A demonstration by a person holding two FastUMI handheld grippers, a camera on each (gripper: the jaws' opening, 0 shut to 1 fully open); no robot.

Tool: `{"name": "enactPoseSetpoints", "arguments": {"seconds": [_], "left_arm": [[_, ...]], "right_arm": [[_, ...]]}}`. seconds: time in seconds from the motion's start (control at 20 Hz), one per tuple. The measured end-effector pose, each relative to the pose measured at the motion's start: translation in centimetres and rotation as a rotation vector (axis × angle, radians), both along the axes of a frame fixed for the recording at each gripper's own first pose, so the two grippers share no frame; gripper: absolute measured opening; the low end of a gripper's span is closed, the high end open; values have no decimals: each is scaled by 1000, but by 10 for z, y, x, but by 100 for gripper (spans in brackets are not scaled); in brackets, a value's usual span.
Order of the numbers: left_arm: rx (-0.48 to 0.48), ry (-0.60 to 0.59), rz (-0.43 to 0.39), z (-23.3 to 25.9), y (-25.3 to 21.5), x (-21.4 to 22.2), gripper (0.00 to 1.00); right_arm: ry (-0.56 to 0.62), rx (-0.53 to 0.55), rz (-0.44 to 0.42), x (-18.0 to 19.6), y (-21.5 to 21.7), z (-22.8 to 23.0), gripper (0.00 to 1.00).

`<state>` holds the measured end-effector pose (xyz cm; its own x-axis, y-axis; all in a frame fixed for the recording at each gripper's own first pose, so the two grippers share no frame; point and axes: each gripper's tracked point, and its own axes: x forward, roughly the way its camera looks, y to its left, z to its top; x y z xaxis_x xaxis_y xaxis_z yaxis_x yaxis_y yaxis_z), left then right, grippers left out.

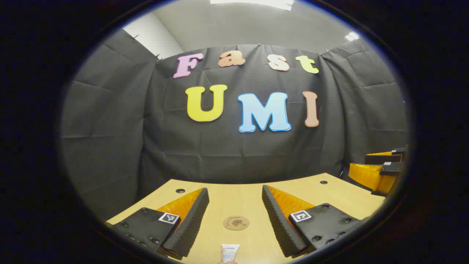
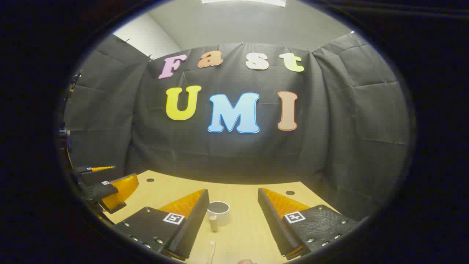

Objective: Put the toothbrush and toothpaste on the desktop into the cup, then pick up the cup and place it on the coaster on the desktop.

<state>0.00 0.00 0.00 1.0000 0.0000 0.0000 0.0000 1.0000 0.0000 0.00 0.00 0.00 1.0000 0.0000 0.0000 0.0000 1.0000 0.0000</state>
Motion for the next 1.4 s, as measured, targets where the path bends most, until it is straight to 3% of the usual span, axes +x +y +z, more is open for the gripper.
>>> {"name": "enactPoseSetpoints", "arguments": {"seconds": [0.45,0.7,1.05,1.4], "left_arm": [[6,171,-76,-50,-12,10,94],[-36,282,-72,-81,-13,11,94],[-48,315,-52,-92,-6,11,94],[-51,477,-52,-136,-4,7,94]], "right_arm": [[221,-3,62,4,24,-51,83],[308,2,62,7,33,-75,84],[357,-12,89,10,47,-88,84],[517,21,126,4,60,-124,84]]}}
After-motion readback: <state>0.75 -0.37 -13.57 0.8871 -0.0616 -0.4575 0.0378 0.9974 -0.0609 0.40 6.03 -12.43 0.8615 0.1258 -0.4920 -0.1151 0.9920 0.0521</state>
